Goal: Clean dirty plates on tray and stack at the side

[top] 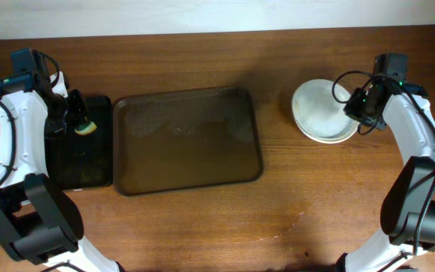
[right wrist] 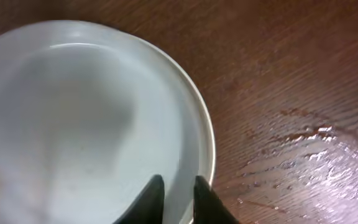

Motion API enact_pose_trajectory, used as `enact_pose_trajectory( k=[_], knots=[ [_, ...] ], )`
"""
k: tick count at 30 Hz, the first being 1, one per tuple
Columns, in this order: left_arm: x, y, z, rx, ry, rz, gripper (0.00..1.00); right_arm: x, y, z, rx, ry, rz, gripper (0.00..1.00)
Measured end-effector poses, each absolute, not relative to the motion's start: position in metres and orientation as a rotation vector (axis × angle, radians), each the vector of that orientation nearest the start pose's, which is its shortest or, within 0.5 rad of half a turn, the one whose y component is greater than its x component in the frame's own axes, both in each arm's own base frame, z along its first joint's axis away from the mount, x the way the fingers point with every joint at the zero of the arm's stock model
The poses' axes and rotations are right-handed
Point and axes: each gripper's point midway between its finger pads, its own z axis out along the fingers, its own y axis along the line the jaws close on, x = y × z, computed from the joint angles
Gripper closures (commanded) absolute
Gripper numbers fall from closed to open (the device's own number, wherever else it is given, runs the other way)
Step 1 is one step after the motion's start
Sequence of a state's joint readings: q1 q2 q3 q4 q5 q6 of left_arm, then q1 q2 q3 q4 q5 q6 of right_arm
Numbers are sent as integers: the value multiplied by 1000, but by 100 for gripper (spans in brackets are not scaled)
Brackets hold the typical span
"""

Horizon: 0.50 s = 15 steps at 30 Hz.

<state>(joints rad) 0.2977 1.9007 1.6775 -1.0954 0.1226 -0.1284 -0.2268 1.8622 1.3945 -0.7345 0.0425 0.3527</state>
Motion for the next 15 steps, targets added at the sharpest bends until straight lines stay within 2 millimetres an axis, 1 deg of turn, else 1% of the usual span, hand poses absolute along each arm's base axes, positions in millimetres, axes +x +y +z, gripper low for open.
enact_pose_trajectory(
  k=[1,2,4,5,7,8,9,10,11,12,13,14,15],
  knots=[
    [407,103,131,-586,2816,-145,99,418,-103,80,814,2648,-19,28],
    [407,103,131,-586,2816,-145,99,419,-103,81,808,2645,-12,24],
    [407,103,131,-586,2816,-145,99,421,-96,81,811,2646,47,22],
    [406,103,131,-587,2817,-145,99,423,-89,83,800,2649,101,22],
    [405,105,130,-590,2821,-127,99,439,-70,100,742,2620,249,21],
    [400,107,129,-599,2839,-101,99,447,-57,112,696,2606,308,21],
    [394,109,127,-610,2862,-68,99,451,-43,119,656,2607,342,21],
    [383,115,125,-632,2899,0,99,454,-15,128,573,2617,389,21],
    [378,121,125,-648,2911,58,99,454,10,131,504,2633,421,20],
    [374,130,123,-664,2915,146,97,452,37,132,423,2656,452,19],
    [373,136,120,-672,2910,194,73,449,60,132,353,2674,472,18],
    [374,140,115,-679,2897,223,47,446,76,132,302,2686,477,17],
    [374,142,108,-686,2892,241,28,444,87,132,266,2692,479,17]
  ],
)
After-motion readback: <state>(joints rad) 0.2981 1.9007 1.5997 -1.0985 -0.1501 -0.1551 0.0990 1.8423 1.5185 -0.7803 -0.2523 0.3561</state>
